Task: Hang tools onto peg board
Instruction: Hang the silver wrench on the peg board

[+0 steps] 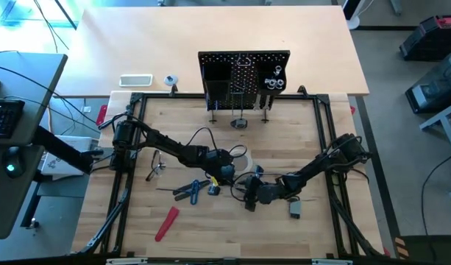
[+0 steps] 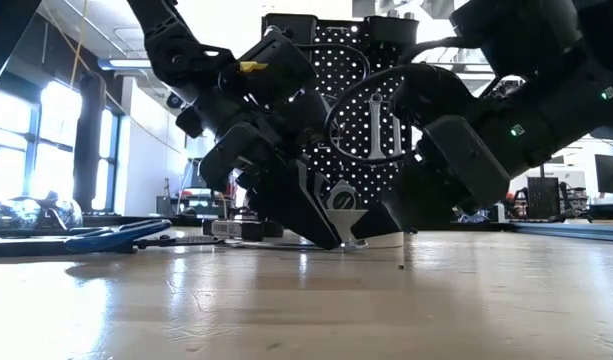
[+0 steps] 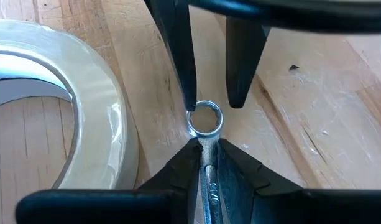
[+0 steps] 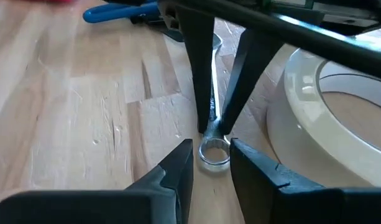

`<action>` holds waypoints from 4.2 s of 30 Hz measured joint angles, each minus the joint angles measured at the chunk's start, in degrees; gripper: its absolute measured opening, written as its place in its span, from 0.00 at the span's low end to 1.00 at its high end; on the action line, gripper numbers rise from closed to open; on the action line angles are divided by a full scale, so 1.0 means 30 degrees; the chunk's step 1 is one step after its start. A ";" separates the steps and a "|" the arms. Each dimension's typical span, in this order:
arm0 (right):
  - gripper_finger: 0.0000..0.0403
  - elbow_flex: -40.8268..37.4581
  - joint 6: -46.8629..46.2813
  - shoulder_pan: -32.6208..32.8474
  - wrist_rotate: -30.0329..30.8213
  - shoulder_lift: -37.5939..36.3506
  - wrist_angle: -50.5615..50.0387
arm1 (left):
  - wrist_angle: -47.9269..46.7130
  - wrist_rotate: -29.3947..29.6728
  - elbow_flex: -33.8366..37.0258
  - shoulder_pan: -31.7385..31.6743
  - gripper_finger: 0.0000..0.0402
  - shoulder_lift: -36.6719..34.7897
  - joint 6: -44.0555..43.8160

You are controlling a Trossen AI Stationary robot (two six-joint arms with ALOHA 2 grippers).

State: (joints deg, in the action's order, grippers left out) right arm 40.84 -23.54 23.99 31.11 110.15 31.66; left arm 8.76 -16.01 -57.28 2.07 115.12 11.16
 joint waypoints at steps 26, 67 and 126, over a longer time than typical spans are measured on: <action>0.20 0.0000 -0.0964 -0.0495 -0.0780 0.0561 -0.0777 | -0.1577 0.0488 0.0070 -0.0015 0.19 -0.1074 0.1238; 0.07 -0.0029 0.1810 -0.1278 -0.1345 0.0044 0.1195 | -0.1548 0.0583 0.0036 -0.0007 0.19 -0.0994 0.1311; 0.07 -0.0029 0.0170 -0.1464 -0.1594 0.1559 0.1562 | 0.5557 -0.1566 1.1251 -0.3271 0.44 -0.9220 -1.0982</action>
State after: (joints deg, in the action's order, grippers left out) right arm 40.75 -23.03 19.59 26.32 114.83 36.34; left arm 25.43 -20.71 -23.52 -7.75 87.46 -21.79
